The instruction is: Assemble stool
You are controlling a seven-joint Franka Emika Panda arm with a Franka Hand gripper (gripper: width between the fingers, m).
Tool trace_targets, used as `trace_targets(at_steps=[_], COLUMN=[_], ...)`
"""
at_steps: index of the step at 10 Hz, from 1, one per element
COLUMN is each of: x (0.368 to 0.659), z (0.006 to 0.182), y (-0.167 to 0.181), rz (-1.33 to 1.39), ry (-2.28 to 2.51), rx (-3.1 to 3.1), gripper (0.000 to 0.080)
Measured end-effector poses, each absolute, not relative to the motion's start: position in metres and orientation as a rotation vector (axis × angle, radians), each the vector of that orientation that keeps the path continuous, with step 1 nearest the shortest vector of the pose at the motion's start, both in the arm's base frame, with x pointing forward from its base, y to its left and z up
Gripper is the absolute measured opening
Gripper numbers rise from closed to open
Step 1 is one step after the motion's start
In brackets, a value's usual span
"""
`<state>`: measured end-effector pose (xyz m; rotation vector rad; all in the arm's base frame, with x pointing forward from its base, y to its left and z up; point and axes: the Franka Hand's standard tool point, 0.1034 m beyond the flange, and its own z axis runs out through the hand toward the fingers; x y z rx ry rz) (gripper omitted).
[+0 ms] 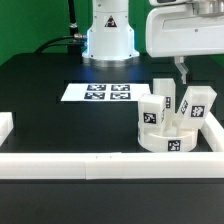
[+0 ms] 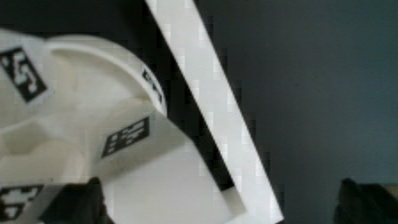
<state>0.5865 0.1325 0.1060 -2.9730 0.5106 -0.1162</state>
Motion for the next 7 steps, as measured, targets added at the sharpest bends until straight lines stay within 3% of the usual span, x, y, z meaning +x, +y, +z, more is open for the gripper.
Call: trace_targets(at_steps=[7], x=[0.5919], z=[0.1047], y=[0.1323], rz=[-0.169], ry=[-0.541], rx=[-3.039], gripper=[0.0649])
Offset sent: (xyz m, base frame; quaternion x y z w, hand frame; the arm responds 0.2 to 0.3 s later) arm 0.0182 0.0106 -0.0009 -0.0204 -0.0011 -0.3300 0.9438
